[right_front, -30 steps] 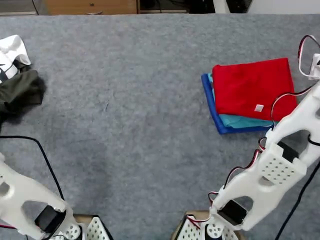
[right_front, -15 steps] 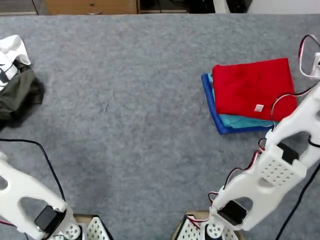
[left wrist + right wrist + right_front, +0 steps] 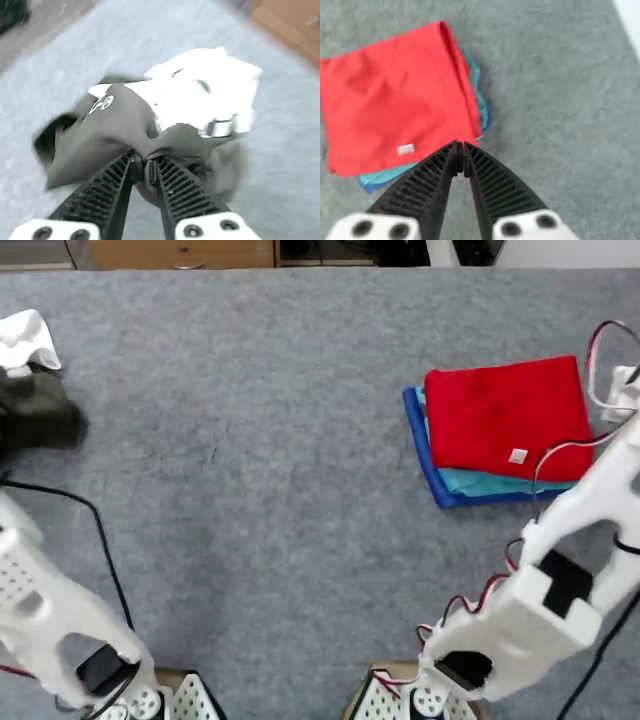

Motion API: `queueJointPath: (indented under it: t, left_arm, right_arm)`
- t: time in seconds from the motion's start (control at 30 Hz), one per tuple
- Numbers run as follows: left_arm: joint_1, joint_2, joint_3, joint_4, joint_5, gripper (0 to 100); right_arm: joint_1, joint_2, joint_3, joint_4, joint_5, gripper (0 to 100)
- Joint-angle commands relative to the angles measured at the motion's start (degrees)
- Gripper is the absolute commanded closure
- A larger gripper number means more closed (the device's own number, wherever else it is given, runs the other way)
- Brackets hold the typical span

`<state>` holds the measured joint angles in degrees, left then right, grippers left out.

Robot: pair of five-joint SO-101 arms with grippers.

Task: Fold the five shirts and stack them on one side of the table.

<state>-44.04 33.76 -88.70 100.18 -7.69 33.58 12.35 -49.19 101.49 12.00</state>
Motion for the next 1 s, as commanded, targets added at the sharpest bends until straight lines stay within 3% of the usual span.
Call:
queueJointPath:
  t: [0.0, 0.17, 0.37, 0.5, 0.67, 0.73, 0.83, 0.97]
  left_arm:
    - [9.0, -15.9, 6.0, 0.8, 2.3, 98]
    - [26.1, -35.1, 27.5, 0.8, 2.5, 98]
    - [53.2, -54.6, 55.1, -0.3, 2.5, 98]
    - [64.0, -59.7, 69.8, -6.3, 2.5, 98]
    - [71.4, -62.9, 79.1, -11.5, 2.2, 97]
    - [71.6, -63.3, 80.6, -11.7, 3.1, 90]
    - [71.5, -63.7, 81.1, -9.2, 10.8, 78]
    - [67.3, -63.9, 82.7, -6.9, 10.4, 78]
  right_arm:
    - [-3.0, -6.2, 4.5, 0.9, -0.4, 99.1]
    - [-6.2, -10.2, 6.7, 0.1, -0.4, 99.0]
    - [-8.6, -11.3, 6.8, 0.4, -0.4, 99.0]
    - [-9.0, -11.3, 6.8, 0.5, -0.5, 99.0]
    - [-9.1, -11.4, 6.8, 0.6, -0.5, 99.0]
    - [-9.8, -11.4, 6.8, 0.6, -0.5, 99.0]
    - [-10.7, -11.3, 6.8, 0.6, -0.5, 99.0]
    - [-13.6, -11.3, 6.9, 0.6, -0.5, 99.0]
